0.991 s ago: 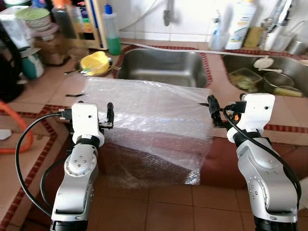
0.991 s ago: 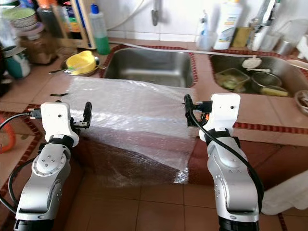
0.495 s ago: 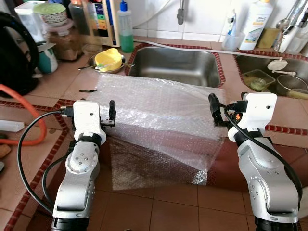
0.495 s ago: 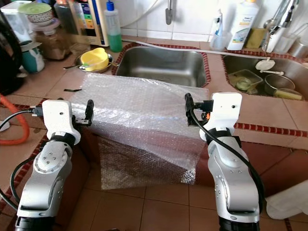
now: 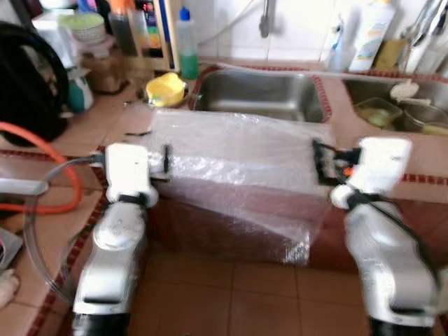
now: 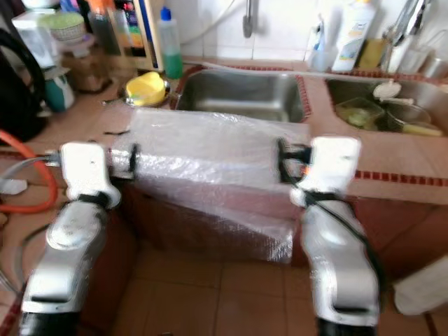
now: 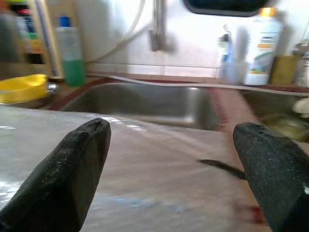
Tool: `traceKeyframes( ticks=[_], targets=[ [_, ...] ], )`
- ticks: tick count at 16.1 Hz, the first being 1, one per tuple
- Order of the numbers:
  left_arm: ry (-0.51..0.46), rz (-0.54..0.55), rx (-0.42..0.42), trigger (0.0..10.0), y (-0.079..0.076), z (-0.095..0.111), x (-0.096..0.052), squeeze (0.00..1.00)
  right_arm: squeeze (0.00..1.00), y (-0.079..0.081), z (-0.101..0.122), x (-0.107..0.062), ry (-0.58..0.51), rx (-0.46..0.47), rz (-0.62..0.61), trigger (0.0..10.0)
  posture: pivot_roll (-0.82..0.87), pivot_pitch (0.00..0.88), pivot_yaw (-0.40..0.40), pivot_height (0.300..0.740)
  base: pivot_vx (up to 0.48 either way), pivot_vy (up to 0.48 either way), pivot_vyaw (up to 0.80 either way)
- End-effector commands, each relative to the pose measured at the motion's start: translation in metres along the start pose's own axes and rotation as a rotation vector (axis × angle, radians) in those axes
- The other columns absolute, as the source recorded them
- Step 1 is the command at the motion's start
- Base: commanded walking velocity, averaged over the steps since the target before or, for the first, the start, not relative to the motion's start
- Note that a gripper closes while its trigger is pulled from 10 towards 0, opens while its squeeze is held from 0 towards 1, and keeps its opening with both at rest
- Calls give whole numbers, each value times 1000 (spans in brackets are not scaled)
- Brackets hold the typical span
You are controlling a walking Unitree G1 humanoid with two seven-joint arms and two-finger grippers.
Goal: Kitchen organization
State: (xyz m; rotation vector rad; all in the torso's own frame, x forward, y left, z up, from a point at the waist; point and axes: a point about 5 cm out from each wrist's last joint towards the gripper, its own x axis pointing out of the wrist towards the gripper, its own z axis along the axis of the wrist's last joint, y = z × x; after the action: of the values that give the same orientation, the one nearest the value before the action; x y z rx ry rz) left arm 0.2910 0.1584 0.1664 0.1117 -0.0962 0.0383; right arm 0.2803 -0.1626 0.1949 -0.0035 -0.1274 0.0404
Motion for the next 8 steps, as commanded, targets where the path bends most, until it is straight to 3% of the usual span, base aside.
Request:
traceKeyframes(
  ticks=[1,2,8],
  targets=[
    [8,-20,-5,10000,-4,-1,0,0,0,-5,6,0,-24,-11,-12,10000,-29,72,53,740,0,480,0],
    [8,-20,-5,10000,-4,-1,0,0,0,-5,6,0,-24,-10,-13,10000,-29,72,53,740,0,480,0],
    [-30,-16,46,10000,-8,5,3,0,0,-8,10,1,-41,-12,-33,10000,-26,72,46,740,0,0,0]
  ],
)
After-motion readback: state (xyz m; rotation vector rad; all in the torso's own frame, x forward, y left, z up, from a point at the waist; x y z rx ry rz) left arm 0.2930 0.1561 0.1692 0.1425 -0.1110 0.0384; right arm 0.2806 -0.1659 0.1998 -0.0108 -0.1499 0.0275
